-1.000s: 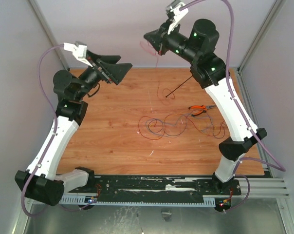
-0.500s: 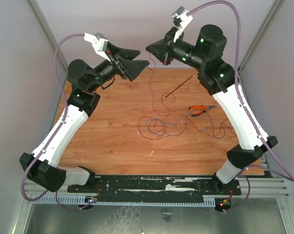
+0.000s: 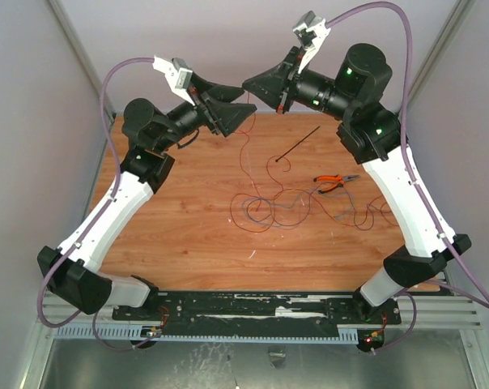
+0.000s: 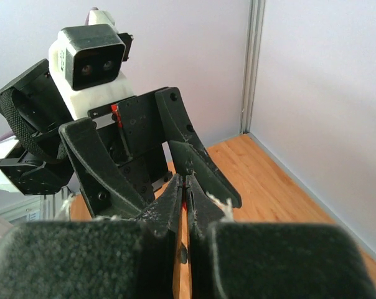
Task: Zip-tie the wires
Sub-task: Pick up the cable at the center of the board, then straighten the cable at the center of the board.
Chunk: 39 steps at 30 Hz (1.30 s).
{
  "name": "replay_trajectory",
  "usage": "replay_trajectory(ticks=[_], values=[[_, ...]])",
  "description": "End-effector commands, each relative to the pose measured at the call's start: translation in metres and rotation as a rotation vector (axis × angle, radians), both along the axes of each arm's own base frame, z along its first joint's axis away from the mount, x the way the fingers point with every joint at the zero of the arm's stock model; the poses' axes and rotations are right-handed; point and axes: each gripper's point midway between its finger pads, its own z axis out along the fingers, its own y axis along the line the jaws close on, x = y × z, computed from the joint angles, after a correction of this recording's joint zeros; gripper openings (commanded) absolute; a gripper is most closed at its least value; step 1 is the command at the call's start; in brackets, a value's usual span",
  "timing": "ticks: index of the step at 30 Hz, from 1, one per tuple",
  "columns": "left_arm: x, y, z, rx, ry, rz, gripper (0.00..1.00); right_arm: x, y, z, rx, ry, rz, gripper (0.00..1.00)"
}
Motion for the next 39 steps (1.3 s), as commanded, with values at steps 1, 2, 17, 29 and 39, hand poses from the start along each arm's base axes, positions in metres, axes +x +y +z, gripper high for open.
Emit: replay_trajectory(ticks=[1, 2, 17, 29, 39], values=[[-0.011, -0.008, 0.017, -0.021, -0.073, -0.043, 0.62, -0.009, 0.001, 0.002, 0.011, 0.009, 0.037, 0.0], [-0.008, -0.01, 0.015, -0.018, -0.069, -0.044, 0.59, -0.01, 0.002, 0.0, 0.01, 0.012, 0.048, 0.0], [0.008, -0.009, 0.027, -0.056, -0.055, 0.04, 0.0, 0.004, -0.029, -0.013, -0.014, -0.017, -0.144, 0.24], [0.032, 0.03, 0.073, -0.105, -0.037, 0.239, 0.0, 0.032, -0.141, -0.153, -0.126, 0.163, -0.551, 0.71], [0.035, 0.034, 0.086, -0.13, -0.028, 0.24, 0.0, 0.053, -0.098, -0.299, -0.323, 0.113, -0.509, 0.99]])
